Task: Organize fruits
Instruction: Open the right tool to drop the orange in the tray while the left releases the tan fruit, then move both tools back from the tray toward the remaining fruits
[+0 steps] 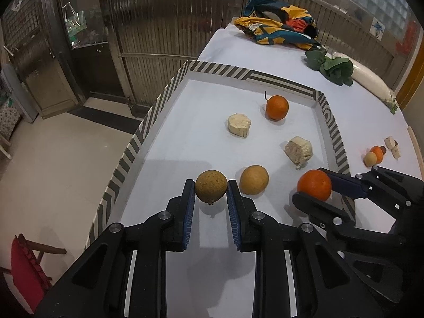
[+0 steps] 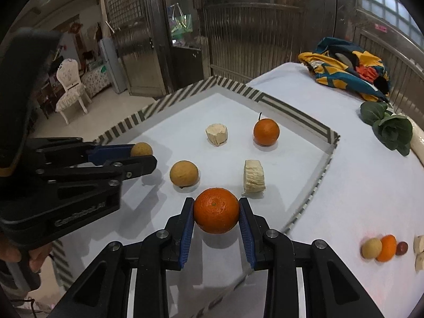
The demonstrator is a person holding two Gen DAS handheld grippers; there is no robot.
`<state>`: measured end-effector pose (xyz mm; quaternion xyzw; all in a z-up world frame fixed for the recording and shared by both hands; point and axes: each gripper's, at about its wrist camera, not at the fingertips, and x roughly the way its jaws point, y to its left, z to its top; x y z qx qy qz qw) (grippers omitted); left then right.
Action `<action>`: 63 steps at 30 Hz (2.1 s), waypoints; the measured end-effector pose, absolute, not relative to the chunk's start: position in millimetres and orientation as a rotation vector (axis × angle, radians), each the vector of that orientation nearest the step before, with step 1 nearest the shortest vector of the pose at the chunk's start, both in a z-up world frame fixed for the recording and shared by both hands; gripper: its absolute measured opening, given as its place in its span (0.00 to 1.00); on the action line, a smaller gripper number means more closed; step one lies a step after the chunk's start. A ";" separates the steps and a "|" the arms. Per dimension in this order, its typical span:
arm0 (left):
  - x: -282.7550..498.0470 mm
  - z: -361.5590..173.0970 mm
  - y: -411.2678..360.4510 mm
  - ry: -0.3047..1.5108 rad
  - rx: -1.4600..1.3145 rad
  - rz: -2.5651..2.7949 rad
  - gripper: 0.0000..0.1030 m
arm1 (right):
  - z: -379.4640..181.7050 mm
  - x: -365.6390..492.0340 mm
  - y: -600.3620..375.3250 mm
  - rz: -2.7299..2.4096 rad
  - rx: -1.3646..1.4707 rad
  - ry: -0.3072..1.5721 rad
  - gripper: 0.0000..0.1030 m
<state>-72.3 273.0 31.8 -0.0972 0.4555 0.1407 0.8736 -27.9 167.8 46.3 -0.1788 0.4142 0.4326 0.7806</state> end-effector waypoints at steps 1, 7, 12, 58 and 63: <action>-70.5 31.2 273.5 0.958 -0.197 0.295 0.23 | 44.6 -26.5 169.5 0.933 -0.389 0.897 0.31; -66.0 23.8 276.4 1.007 -0.216 0.278 0.23 | 35.1 -24.5 179.4 0.921 -0.426 0.904 0.31; -64.7 20.9 278.4 1.026 -0.243 0.272 0.33 | 33.0 -26.5 183.3 0.931 -0.444 0.918 0.32; -10.1 39.2 64.3 1.004 -0.068 -0.086 0.60 | 47.9 26.2 -87.4 0.558 -0.106 0.937 0.36; 8.1 29.5 64.7 1.067 -0.080 -0.122 0.60 | 51.3 31.5 -90.9 0.561 -0.085 0.925 0.36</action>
